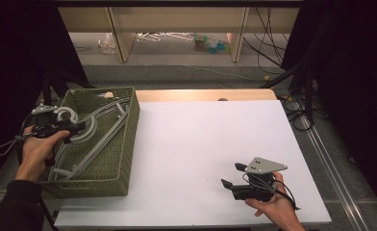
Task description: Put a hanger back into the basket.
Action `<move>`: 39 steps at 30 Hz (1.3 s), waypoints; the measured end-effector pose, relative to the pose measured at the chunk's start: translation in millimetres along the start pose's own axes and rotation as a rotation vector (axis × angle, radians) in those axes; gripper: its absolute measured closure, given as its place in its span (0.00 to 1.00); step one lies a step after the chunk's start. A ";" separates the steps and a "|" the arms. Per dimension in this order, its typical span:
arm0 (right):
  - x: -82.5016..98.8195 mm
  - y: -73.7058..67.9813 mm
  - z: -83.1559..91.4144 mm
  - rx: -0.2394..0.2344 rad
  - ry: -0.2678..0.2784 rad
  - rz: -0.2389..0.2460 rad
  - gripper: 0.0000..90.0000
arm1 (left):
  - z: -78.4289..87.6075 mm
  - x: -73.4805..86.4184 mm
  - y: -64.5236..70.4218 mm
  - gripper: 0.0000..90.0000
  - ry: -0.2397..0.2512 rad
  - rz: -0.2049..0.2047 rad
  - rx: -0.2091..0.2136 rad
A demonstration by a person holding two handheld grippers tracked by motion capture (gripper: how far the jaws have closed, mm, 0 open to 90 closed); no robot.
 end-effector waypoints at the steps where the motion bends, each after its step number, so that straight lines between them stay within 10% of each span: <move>1: 0.0 0.4 0.2 0.003 0.001 -0.001 0.31 | 2.1 -0.2 4.7 0.37 0.011 -0.008 0.012; 21: 0.2 1.5 -0.5 -0.009 0.015 -0.029 0.30 | 36.1 24.3 124.7 0.27 0.097 -0.233 0.244; 25: 0.5 1.0 -1.4 -0.006 0.012 -0.023 0.30 | 42.3 22.4 139.4 0.29 0.126 -0.189 0.245; 39: -0.2 1.6 -0.8 -0.002 0.027 -0.027 0.30 | 23.5 43.3 172.2 0.26 0.135 -0.225 0.328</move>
Point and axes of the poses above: each handheld gripper's, and its own axes: z roughly backward along the jaws, x roughly out of its underside, y roughly to its right, the point moved 3 cm from there along -z, roughly forward along the jaws, and after that the axes turned 11 degrees about x, right-handed, at the moved point
